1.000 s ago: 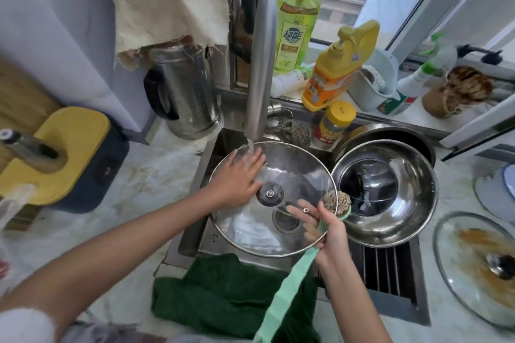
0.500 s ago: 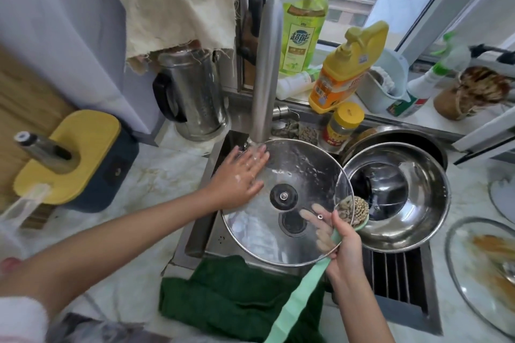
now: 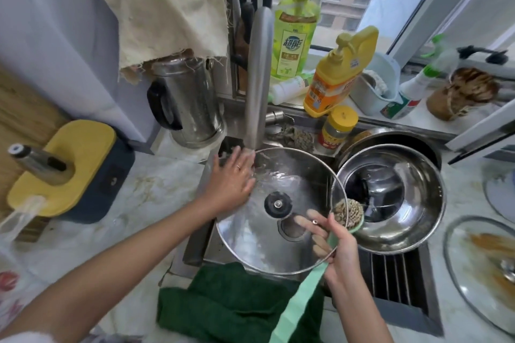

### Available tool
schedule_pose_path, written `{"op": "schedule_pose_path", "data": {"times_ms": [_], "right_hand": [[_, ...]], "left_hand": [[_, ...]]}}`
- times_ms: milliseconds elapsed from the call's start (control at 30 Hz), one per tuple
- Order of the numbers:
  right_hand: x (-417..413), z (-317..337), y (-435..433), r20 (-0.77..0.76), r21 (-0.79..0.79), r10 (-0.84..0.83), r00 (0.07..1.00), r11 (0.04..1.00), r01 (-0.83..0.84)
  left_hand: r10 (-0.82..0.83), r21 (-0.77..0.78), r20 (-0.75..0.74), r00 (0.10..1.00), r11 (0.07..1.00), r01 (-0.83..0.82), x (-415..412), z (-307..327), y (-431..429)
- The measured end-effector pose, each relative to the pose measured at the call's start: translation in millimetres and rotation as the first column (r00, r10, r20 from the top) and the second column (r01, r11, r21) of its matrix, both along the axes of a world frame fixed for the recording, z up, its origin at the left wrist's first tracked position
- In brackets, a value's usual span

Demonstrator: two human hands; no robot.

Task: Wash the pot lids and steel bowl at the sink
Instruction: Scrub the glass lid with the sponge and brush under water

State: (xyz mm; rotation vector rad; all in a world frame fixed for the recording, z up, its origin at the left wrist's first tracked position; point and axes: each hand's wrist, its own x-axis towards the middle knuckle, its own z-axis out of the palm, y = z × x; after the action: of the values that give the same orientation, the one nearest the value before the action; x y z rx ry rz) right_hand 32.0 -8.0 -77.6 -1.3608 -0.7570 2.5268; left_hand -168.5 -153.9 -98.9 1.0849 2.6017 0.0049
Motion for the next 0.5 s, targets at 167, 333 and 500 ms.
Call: {"op": "schedule_pose_path", "data": {"times_ms": [167,333,500], "right_hand": [[-15,-10,-12,-0.017,-0.07,-0.031,0.999,0.997,0.03],[-36,-23,-23,-0.091,-0.1,-0.033,0.995,0.995,0.023],[-32,-20,-25,-0.13,-0.243,-0.045,0.991,0.97,0.013]], "left_hand": [[-0.172,-0.006,-0.008,0.985,0.985,0.172,17,8,47],[-0.591,0.174,0.061,0.805,0.8,0.574,48,10,43],[-0.635,-0.011,-0.135,0.761,0.769,0.639,10,12,-15]]}}
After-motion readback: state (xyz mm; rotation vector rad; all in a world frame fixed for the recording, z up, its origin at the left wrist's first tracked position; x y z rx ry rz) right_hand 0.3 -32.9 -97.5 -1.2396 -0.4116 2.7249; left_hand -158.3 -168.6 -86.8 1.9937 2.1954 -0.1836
